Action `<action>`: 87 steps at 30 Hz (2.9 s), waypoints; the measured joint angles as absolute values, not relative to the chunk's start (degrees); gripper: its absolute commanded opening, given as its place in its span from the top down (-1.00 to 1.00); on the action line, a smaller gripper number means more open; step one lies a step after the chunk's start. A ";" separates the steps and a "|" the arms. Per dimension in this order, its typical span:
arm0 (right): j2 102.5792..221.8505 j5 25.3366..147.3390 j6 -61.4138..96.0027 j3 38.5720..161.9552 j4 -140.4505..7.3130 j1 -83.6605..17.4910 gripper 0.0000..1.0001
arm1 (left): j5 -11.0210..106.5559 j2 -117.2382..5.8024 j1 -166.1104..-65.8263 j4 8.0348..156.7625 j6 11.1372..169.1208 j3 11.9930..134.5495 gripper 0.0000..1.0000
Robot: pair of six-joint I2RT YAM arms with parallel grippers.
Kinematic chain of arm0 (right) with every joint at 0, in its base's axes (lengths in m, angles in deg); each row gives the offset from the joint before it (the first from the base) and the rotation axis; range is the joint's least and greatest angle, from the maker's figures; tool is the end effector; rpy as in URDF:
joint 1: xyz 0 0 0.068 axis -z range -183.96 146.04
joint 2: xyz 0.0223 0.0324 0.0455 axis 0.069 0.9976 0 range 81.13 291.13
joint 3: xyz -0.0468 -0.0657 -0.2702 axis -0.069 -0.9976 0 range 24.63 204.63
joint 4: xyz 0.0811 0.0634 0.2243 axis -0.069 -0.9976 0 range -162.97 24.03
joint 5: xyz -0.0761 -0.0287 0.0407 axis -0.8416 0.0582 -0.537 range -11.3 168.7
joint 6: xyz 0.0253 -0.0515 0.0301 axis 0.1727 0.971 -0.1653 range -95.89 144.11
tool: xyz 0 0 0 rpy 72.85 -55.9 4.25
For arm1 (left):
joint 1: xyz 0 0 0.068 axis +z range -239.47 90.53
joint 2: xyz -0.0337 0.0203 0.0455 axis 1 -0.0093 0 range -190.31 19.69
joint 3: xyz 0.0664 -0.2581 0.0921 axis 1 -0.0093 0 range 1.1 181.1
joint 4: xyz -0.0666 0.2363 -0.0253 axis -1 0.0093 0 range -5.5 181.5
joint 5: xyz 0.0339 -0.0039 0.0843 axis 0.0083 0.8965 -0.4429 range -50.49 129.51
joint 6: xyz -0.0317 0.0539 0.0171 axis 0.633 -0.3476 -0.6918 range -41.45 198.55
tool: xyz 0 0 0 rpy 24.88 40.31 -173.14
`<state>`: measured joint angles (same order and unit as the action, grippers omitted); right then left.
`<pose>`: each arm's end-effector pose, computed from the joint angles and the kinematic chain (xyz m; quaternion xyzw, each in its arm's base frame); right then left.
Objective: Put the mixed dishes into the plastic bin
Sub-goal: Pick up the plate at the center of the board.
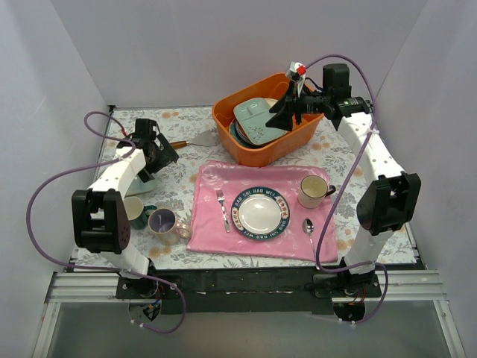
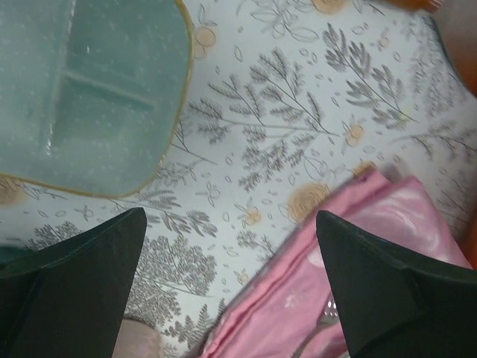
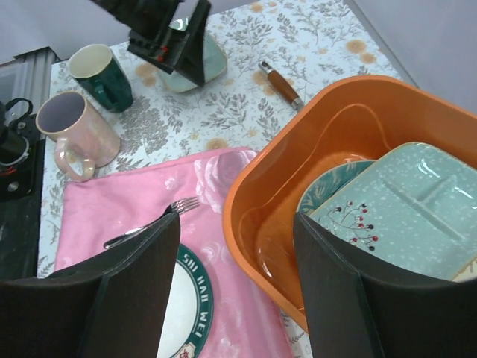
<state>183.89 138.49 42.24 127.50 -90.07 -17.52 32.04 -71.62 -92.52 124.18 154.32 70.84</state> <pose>0.3791 0.1365 0.4003 -0.4597 0.6252 0.3988 0.4886 0.3212 -0.0106 0.2495 -0.5861 0.7688 -0.1086 0.2315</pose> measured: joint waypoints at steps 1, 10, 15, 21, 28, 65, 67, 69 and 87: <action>183.57 138.90 42.35 126.87 -90.14 -17.52 -0.38 | 30.99 -73.39 -92.52 124.93 153.92 72.21 -0.96; 180.66 140.63 42.48 123.02 -90.86 -17.52 -0.39 | 21.99 -87.23 -92.52 130.96 150.64 83.10 -0.91; 179.59 140.78 42.57 121.36 -91.47 -17.52 -0.39 | 18.14 -92.30 -92.52 132.69 148.76 86.66 -0.66; 177.91 140.85 42.85 119.37 -91.91 -17.52 -0.39 | 15.34 -96.10 -92.52 134.00 146.64 90.97 -0.35; 177.16 141.11 43.59 118.47 -92.93 -17.52 -0.39 | 13.00 -100.12 -92.52 134.76 145.42 95.84 -0.19; 175.02 142.99 43.31 118.19 -93.09 -17.52 -0.39 | 10.10 -104.45 -92.61 135.57 141.53 96.74 0.87; 174.98 142.99 43.18 117.93 -93.07 -17.52 -0.39 | 9.99 -104.45 -92.61 135.90 141.14 96.74 0.98; 174.93 142.99 43.03 117.73 -93.09 -17.52 -0.38 | 10.08 -104.45 -92.63 136.05 140.85 96.85 1.00; 174.69 143.34 41.56 117.49 -92.93 -17.52 -0.38 | 10.23 -95.16 -96.69 137.73 139.19 98.86 1.00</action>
